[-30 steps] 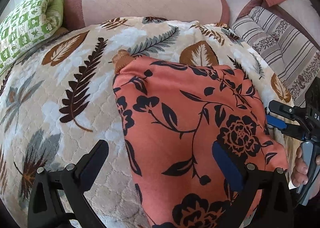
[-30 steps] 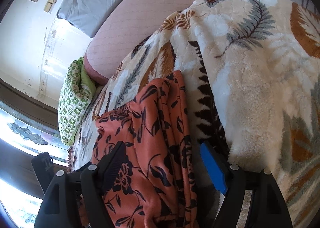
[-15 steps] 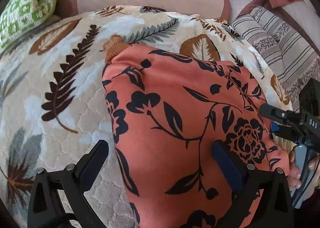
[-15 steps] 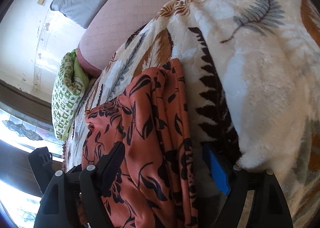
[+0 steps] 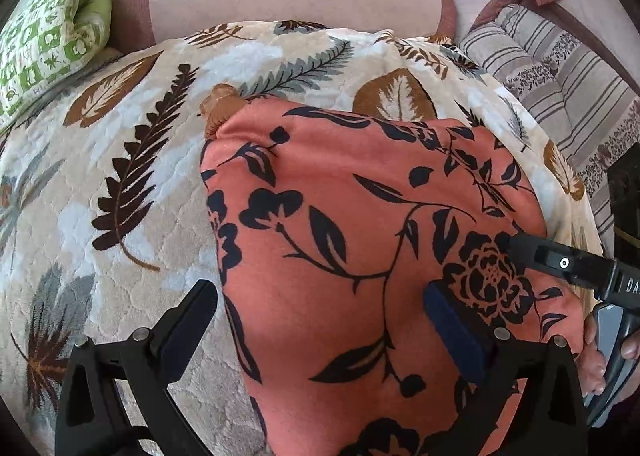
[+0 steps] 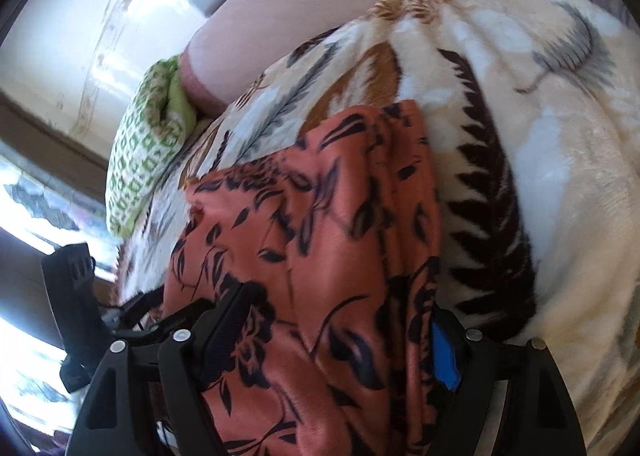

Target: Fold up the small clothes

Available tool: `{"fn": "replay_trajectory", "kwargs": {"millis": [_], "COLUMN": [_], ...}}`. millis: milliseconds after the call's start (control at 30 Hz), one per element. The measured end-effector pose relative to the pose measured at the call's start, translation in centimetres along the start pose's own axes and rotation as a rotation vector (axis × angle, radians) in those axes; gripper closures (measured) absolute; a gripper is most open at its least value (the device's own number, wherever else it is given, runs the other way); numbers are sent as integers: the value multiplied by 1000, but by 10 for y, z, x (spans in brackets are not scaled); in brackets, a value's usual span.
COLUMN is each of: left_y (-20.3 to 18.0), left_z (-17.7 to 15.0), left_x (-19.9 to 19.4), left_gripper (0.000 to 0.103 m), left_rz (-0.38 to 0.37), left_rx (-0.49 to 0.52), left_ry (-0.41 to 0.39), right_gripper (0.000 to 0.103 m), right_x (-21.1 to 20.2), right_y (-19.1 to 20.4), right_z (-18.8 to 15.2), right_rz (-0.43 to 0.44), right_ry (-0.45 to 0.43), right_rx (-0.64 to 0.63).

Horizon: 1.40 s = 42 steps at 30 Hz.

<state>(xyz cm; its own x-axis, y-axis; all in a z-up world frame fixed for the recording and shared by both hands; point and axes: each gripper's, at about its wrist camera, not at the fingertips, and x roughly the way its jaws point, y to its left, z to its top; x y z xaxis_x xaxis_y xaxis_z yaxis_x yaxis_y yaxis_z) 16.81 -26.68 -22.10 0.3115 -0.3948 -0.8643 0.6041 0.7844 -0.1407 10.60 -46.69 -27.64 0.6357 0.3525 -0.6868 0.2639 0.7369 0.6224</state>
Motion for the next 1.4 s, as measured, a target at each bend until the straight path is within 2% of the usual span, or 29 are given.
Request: {"fn": "replay_trajectory", "kwargs": {"millis": [67,133,200,267,333,367,400,433,467,533,567,633,767,900,1000,1100,1167,1267,1300,1400], "left_y": [0,6,15,25,34,37,39,39,39,38,37,35,40,54,58,57,54,49,48,47], "left_z": [1,5,9,13,14,14,12,9,7,3,3,6,11,18,25,27,27,22,22,22], "left_x": [-8,-23,-37,-45,-40,-34,-24,-18,-14,-14,-14,-19,-38,-42,-34,-19,-9,-1,0,-9], "left_gripper": [0,0,0,0,0,0,0,0,0,0,0,0,0,0,0,0,0,0,0,0], "left_rz": [12,26,48,99,161,184,211,217,218,217,223,222,177,160,150,168,166,167,175,184], "left_rx": [15,11,-14,-42,-55,-54,-43,-33,-27,-20,-11,1,-30,-74,-87,-83,-82,-63,-61,-70], "left_ry": [-7,-45,-88,-123,-111,-88,-48,-33,-36,-62,-60,-49,-105,-134,-126,-95,-68,-54,-51,-42], "right_gripper": [22,22,22,22,22,24,32,38,39,42,42,43,42,42,41,41,41,45,47,46], "right_x": [-4,-16,-36,-65,-76,-73,-64,-52,-35,-4,5,6,-2,-27,-28,-8,12,39,44,40], "right_y": [6,5,6,18,29,35,38,41,42,41,42,50,49,55,49,45,40,21,15,22], "right_z": [-1,2,5,5,3,3,4,5,5,3,2,2,13,37,57,70,75,80,81,81], "right_rz": [-43,-53,-87,-126,-78,-51,-34,-23,-23,-62,-100,-137,-94,-102,24,110,88,-81,-94,-105], "right_ry": [-10,-59,-164,-327,-389,-377,-331,-270,-187,-43,-11,-18,-46,-195,-195,-113,-54,7,14,-6], "right_rx": [-25,7,33,-10,-42,-51,-51,-45,-31,-14,-23,-65,-22,-54,-15,29,56,92,103,75]}}
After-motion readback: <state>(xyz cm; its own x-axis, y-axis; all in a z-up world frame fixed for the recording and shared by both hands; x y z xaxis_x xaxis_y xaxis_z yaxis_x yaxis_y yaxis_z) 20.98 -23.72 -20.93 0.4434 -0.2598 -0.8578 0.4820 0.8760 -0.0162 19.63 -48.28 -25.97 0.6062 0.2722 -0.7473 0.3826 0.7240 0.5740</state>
